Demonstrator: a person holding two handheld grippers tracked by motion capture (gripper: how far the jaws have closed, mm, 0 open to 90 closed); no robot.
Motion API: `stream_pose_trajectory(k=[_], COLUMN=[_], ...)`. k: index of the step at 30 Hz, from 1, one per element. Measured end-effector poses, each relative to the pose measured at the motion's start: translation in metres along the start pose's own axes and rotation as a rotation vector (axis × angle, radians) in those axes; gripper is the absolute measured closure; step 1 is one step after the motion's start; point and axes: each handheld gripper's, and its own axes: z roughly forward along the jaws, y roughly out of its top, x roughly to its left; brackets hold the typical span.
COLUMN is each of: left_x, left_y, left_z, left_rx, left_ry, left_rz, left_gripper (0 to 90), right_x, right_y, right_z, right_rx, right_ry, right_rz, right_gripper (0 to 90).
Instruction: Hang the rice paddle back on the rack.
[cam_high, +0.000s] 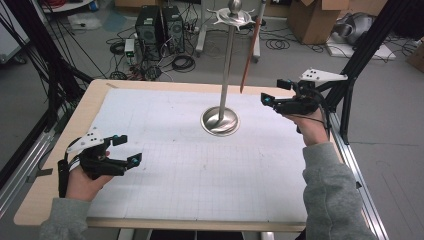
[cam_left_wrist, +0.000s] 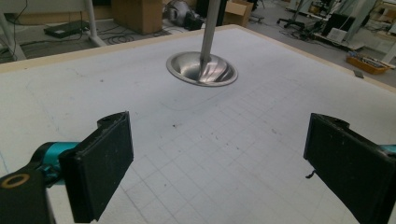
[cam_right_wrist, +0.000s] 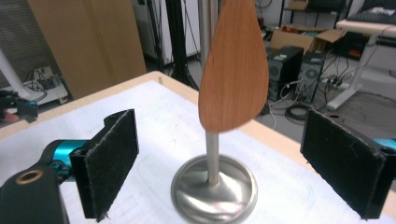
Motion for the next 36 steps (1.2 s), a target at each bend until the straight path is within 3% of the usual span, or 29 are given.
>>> stream_pose_trajectory(k=[5, 16, 22, 29, 36], left_x=[0.000, -0.002, -0.004, -0.004, -0.005], left_y=[0.002, 0.004, 0.003, 0.004, 0.004], left_z=[0.001, 0.007, 0.012, 0.012, 0.013], left_rx=[-0.035, -0.028, -0.018, -0.018, -0.020], left_ry=[0.024, 0.006, -0.005, -0.004, -0.015], left_rz=[0.006, 0.014, 0.016, 0.020, 0.023], left_gripper=[8.0, 7.9, 8.0, 8.0, 8.0], right_x=[0.005, 0.014, 0.018, 0.020, 0.018], right_y=[-0.013, -0.037, -0.048, -0.063, -0.076], right_z=[-0.010, -0.018, -0.016, -0.020, -0.027], right_rx=[-0.013, -0.017, 0.014, -0.018, -0.021], right_ry=[0.011, 0.008, -0.003, 0.023, 0.003], right_rz=[-0.011, -0.021, -0.052, -0.009, 0.010], right_gripper=[10.1, 10.2, 10.2, 10.2, 10.2])
